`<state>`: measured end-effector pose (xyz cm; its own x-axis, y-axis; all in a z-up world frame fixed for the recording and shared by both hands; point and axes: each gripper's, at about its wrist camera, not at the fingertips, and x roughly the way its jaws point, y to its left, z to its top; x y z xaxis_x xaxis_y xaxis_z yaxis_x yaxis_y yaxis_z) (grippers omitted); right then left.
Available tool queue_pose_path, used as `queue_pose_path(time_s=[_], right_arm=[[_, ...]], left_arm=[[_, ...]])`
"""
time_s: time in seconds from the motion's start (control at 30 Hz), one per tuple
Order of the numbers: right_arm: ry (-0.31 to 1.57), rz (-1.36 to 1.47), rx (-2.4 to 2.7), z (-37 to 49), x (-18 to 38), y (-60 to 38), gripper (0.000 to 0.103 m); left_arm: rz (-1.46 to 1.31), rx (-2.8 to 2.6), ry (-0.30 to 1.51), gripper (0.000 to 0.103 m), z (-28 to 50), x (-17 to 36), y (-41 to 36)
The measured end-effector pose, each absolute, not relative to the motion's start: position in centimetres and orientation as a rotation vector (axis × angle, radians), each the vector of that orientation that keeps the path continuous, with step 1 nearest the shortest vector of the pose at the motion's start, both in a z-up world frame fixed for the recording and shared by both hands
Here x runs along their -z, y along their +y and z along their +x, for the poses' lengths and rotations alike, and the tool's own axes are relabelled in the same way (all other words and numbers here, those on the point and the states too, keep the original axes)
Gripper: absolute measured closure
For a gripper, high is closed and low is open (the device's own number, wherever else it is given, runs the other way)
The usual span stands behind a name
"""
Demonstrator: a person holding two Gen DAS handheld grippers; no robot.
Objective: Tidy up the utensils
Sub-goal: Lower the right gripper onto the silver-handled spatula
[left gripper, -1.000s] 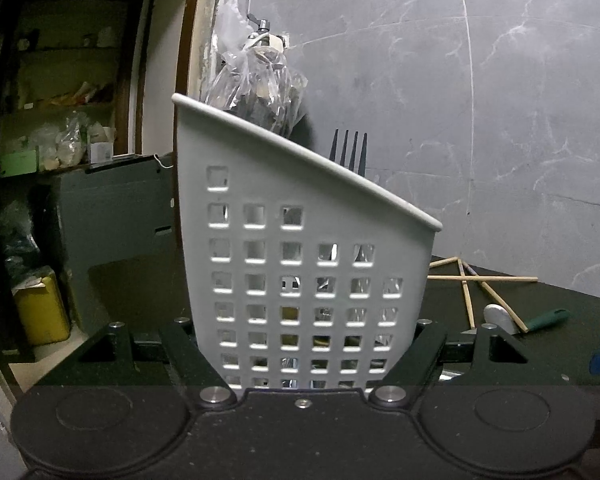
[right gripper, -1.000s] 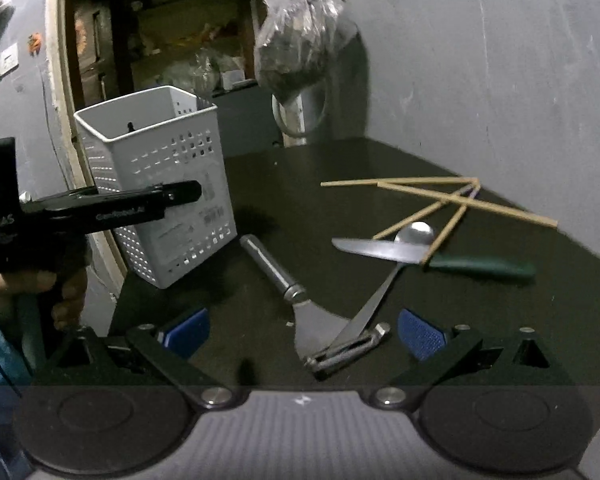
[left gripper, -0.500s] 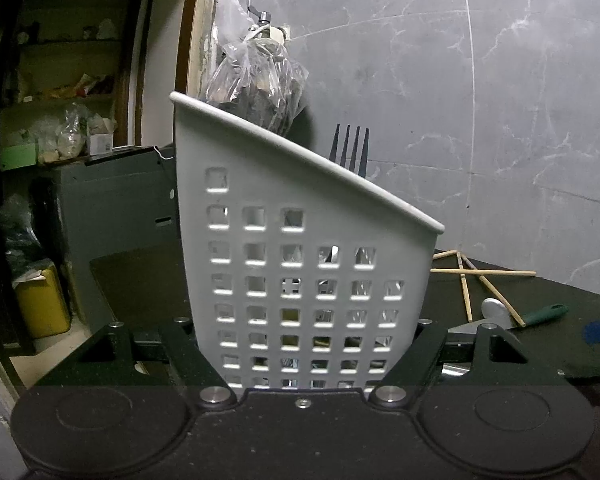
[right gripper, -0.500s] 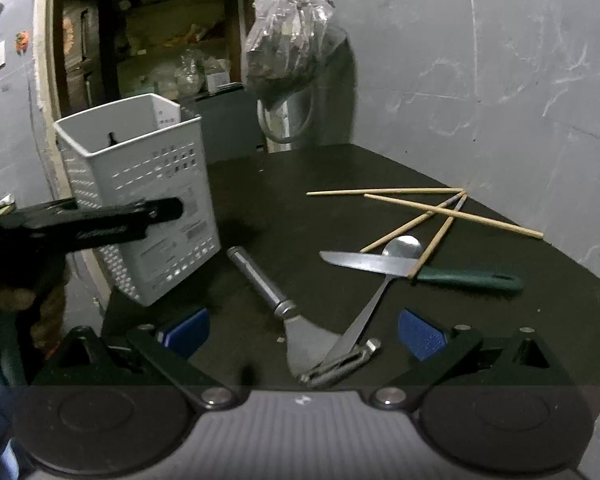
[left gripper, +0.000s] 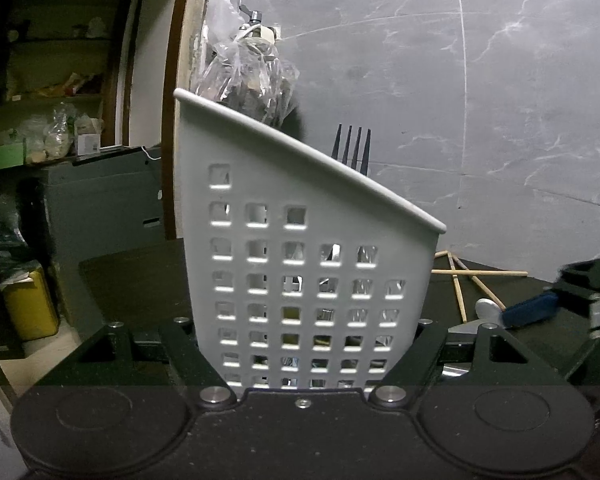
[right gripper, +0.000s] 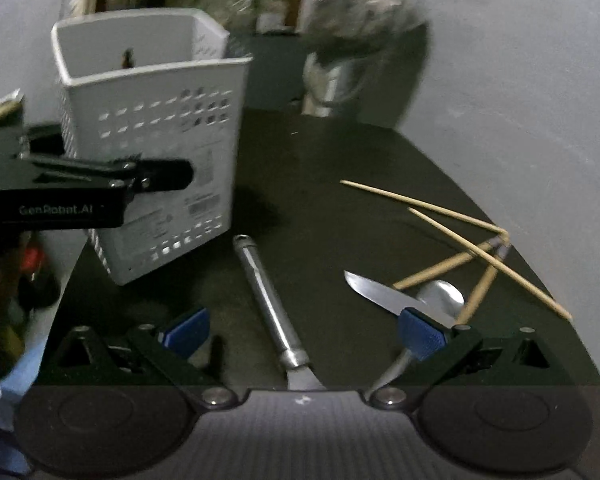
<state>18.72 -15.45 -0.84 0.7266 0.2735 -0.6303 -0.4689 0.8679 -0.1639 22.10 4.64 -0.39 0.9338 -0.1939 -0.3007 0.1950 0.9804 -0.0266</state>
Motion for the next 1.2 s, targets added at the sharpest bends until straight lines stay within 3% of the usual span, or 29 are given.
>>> queue_pose_path(time_s=[0.33,0.8,1.03,1.1,1.17,1.2], right_arm=[[0.693,-0.428,-0.571,21.2,1.7,-12.8,0.001],[0.734,-0.348,-0.666,22.7,2.0,-14.1,0.004],[0.753,-0.268,-0.703,23.1,1.8,-15.0,0.022],[0.749,-0.262,-0.696,23.2,1.5,-15.2,0.033],[0.747,-0.254,-0.680,23.2,1.3,-15.3,0.054],[0.746,-0.249,-0.669,23.3,1.2,-15.5,0.058]], left_arm=[[-0.007,0.179,0.319,0.026,22.0,0.3,4.4],[-0.009,0.164,0.336,0.025,22.5,0.3,3.9],[-0.011,0.164,0.345,0.025,22.5,0.5,4.1],[-0.013,0.162,0.346,0.025,22.5,0.5,4.1],[-0.017,0.164,0.349,0.025,22.4,0.6,4.1],[-0.019,0.165,0.350,0.025,22.4,0.6,4.2]])
